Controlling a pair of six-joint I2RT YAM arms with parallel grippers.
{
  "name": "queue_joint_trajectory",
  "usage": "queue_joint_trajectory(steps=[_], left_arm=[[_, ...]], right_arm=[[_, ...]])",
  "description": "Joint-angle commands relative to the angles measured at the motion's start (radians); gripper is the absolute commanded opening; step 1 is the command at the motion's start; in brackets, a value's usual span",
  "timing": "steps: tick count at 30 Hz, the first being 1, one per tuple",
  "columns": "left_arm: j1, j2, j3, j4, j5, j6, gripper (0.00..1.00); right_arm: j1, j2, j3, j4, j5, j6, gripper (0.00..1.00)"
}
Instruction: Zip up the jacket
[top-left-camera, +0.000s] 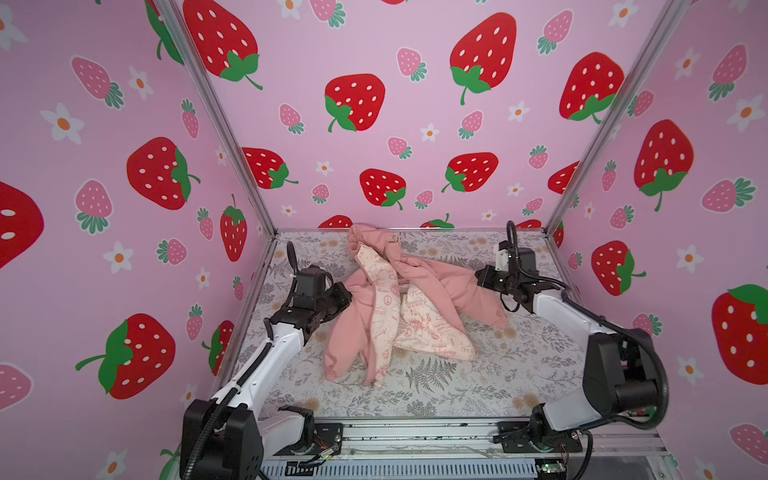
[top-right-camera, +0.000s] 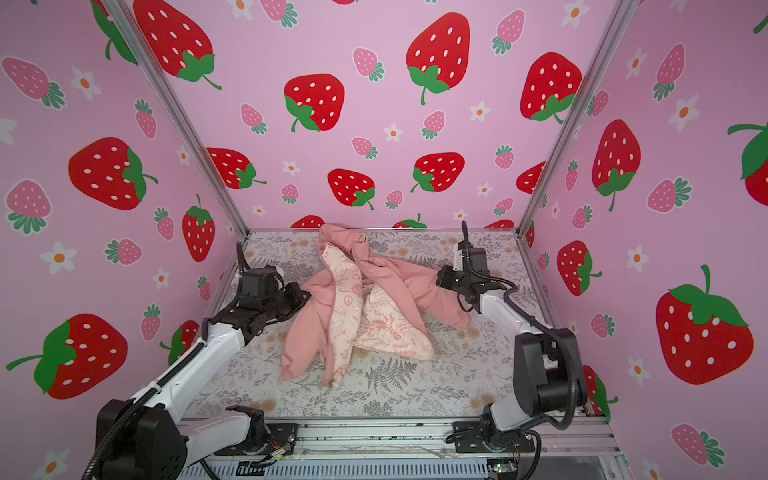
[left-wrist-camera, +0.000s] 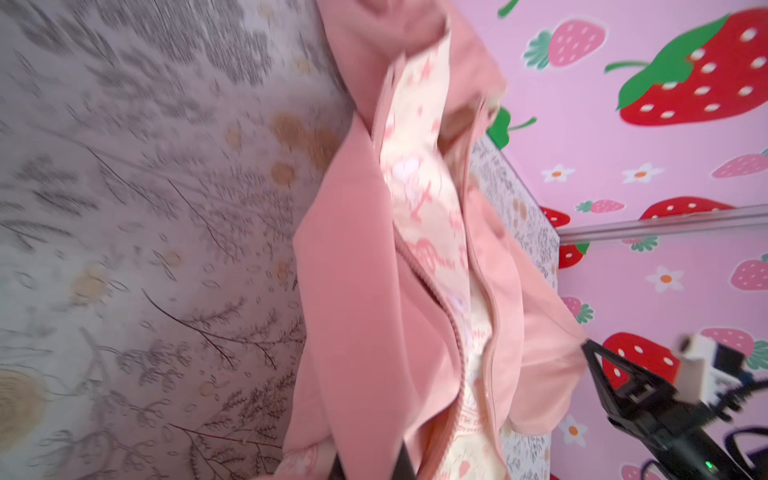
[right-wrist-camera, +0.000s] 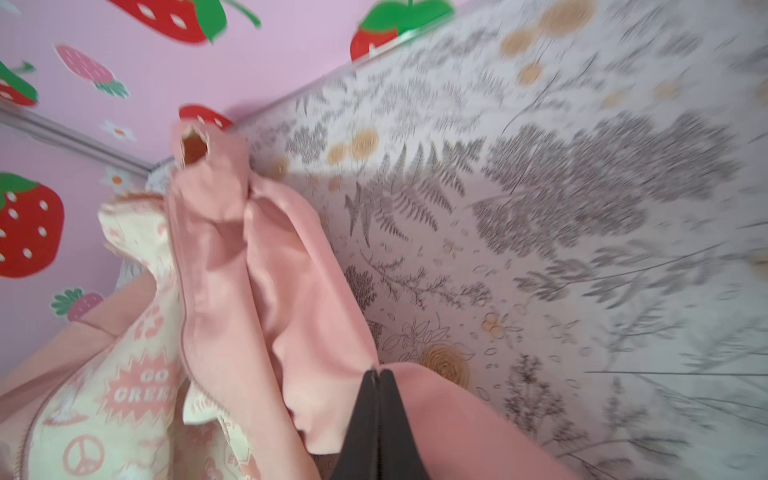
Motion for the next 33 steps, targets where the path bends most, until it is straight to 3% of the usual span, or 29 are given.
queue_joint_trajectory(steps=[1,7,13,14,16,17,19,20,23,27,33], left_arm=[[0.077,0.005,0.110,-0.192,-0.031,0.119,0.00],[0.110,0.106,0.235,-0.277,-0.065,0.201,0.00],[0.109,0.244,0.304,-0.254,-0.058,0.221,0.02],[0.110,0.263,0.315,-0.263,-0.054,0.226,0.11],[0.110,0.281,0.327,-0.286,-0.071,0.234,0.39],[0.110,0.271,0.321,-0.287,-0.080,0.237,0.47],[0.110,0.227,0.300,-0.290,-0.098,0.243,0.65],[0.109,0.201,0.296,-0.296,-0.131,0.249,0.67],[0.099,0.128,0.298,-0.349,-0.158,0.270,0.67],[0.007,0.035,0.272,-0.384,-0.160,0.289,0.68],[-0.135,0.100,0.156,-0.343,-0.159,0.282,0.70]], right_arm=[[-0.064,-0.103,0.027,-0.108,0.074,-0.012,0.00],[-0.088,-0.100,0.187,-0.276,0.222,-0.059,0.00],[-0.088,0.112,0.257,-0.280,0.150,-0.053,0.00],[-0.088,0.141,0.267,-0.288,0.140,-0.054,0.06],[-0.087,0.169,0.278,-0.301,0.135,-0.058,0.35],[-0.087,0.159,0.271,-0.297,0.135,-0.056,0.45],[-0.077,0.103,0.248,-0.284,0.171,-0.049,0.59],[-0.067,0.075,0.244,-0.284,0.195,-0.048,0.61],[0.005,0.001,0.259,-0.300,0.267,-0.047,0.65],[0.213,-0.004,0.306,-0.289,0.323,-0.027,0.66],[0.452,0.224,0.439,-0.211,0.276,0.043,0.67]])
